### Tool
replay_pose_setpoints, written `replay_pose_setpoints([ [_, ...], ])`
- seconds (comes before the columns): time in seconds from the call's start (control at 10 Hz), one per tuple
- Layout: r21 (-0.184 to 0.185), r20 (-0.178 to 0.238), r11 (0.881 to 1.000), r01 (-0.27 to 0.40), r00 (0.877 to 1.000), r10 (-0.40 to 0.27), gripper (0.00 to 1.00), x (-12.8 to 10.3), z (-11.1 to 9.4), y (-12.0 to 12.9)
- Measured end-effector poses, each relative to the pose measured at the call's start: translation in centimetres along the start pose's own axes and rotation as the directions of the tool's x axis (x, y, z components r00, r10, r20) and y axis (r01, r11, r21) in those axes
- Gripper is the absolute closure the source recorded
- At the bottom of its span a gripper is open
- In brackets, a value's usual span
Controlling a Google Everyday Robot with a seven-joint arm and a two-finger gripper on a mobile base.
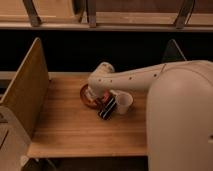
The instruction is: Place the pepper in the ceramic cup
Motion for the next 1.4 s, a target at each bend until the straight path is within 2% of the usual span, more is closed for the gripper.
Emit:
replay_pose_setpoints([
  [0.2, 0.051, 0.046, 0.998, -0.022, 0.999, 0.019, 0.98, 0.8, -2.2, -3.2],
  [0.5, 0.116, 0.074, 0.992, -0.045, 0.997, 0.037, 0.98, 1.6, -5.5, -6.9],
  [0.6, 0.124, 0.073, 0.991, -0.049, 0.997, 0.040, 0.98, 2.0, -5.7, -7.4],
  [0.8, 0.118, 0.073, 0.992, -0.041, 0.997, 0.033, 0.98, 1.7, -5.5, -6.9],
  [1.0, 0.114, 0.064, 0.992, -0.050, 0.997, 0.043, 0.98, 2.4, -5.2, -6.8],
  [1.1, 0.089, 0.042, 0.994, -0.065, 0.997, 0.062, 0.98, 3.4, -4.1, -5.6],
  [1.2, 0.044, -0.005, 0.995, -0.094, 0.996, 0.094, 0.98, 5.7, -1.7, -3.2],
  [1.4, 0.012, -0.049, 0.993, -0.120, 0.992, 0.120, 0.98, 7.5, 0.8, -1.3],
])
